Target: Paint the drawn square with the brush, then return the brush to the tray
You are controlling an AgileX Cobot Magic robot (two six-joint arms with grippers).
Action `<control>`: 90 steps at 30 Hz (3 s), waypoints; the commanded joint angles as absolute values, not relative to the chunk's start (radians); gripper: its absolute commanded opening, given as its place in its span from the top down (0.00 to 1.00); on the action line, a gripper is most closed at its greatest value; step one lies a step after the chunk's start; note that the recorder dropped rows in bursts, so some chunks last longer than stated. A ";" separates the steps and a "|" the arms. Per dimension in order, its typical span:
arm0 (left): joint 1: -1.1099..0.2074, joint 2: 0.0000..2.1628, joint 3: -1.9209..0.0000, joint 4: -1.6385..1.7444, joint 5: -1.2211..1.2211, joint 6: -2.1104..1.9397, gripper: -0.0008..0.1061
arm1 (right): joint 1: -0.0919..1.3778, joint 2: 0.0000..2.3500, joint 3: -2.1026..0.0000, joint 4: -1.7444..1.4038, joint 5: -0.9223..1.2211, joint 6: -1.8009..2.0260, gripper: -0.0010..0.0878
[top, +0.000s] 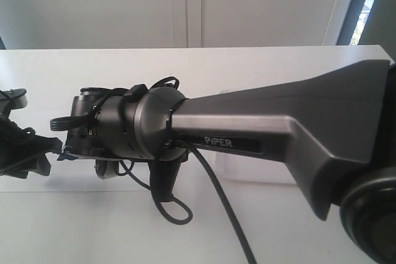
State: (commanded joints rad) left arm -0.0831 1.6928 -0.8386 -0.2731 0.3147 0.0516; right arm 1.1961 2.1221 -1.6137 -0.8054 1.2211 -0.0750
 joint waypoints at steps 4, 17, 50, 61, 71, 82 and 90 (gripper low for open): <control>-0.083 1.707 -0.839 -0.273 0.300 0.052 0.54 | 1.194 2.122 -1.614 -0.858 1.221 -0.075 0.99; -0.083 1.709 -0.839 -0.273 0.307 0.075 0.54 | 1.174 2.200 -1.614 -0.937 1.221 0.000 0.99; -0.083 1.709 -0.839 -0.273 0.307 0.085 0.54 | 1.174 2.252 -1.621 -0.994 1.187 0.036 0.99; -0.083 1.709 -0.839 -0.273 0.307 0.087 0.54 | 1.174 2.252 -1.675 -1.002 1.183 0.057 0.99; -0.083 1.679 -0.841 -0.273 0.298 0.087 0.54 | 1.174 2.276 -1.675 -0.998 1.177 0.055 0.99; -0.083 1.681 -0.841 -0.273 0.242 0.087 0.54 | 1.174 2.278 -1.675 -0.986 1.181 0.048 0.99; -0.083 1.738 -0.841 -0.273 0.232 0.108 0.54 | 1.176 2.278 -1.675 -0.985 1.189 0.034 0.99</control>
State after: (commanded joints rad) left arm -0.0831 1.7377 -0.8405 -0.2731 0.2320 0.1083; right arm 1.1759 2.2776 -1.6747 -0.9846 1.1894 0.0340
